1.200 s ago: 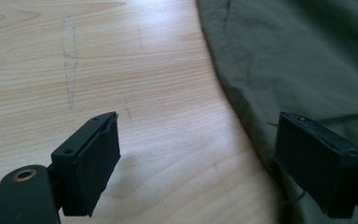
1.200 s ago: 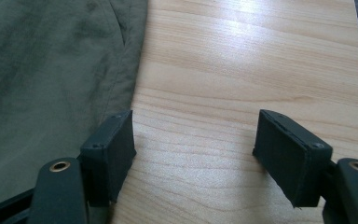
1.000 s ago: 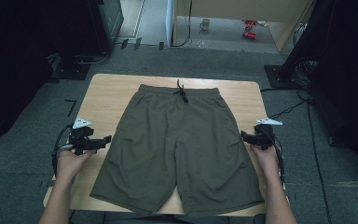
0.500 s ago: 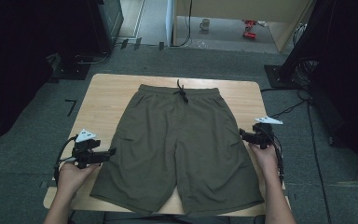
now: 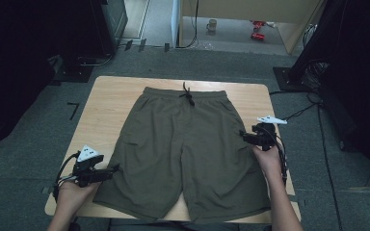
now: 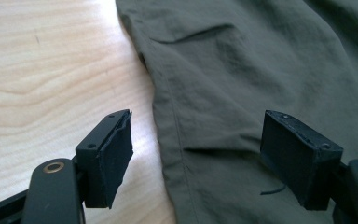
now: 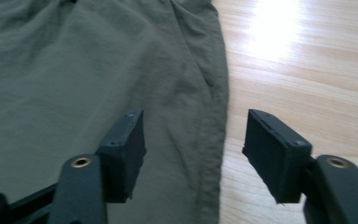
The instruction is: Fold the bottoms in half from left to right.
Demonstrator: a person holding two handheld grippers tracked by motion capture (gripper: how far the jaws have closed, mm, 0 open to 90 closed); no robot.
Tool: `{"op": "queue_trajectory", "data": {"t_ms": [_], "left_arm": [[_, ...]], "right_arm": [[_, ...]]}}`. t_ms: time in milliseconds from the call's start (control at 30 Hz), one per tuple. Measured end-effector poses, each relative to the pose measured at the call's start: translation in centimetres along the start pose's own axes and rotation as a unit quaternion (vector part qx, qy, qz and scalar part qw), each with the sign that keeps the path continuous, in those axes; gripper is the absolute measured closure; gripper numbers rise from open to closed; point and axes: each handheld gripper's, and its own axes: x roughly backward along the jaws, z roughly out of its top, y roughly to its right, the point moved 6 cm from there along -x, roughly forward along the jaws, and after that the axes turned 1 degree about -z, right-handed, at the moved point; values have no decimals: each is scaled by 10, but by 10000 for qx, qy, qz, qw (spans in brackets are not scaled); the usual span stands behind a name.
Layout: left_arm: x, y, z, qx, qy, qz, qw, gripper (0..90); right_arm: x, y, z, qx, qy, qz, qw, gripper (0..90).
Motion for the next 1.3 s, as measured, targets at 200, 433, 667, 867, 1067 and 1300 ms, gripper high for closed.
{"op": "queue_trajectory", "data": {"t_ms": [200, 433, 667, 867, 1067, 1300], "left_arm": [[-3, 3, -10, 154, -138, -57, 9998, 263], [-3, 8, -20, 194, -309, -48, 9993, 326], [0, 11, -27, 124, -393, 47, 9991, 342], [0, 16, -33, -28, -166, 99, 9998, 342], [-1, 19, -37, -304, 21, 110, 9995, 317], [-4, 22, -38, -515, 50, 218, 9984, 270]], "right_arm": [[4, -9, 11, 46, 34, 7, 10000, 384], [4, -21, 21, 201, 21, 70, 9998, 386], [-3, -39, 30, 305, -21, 176, 9994, 385], [-9, -53, 38, 387, -48, 268, 9989, 379], [-20, -71, 46, 529, -46, 378, 9979, 389], [-32, -87, 53, 656, -20, 421, 9970, 441]]}}
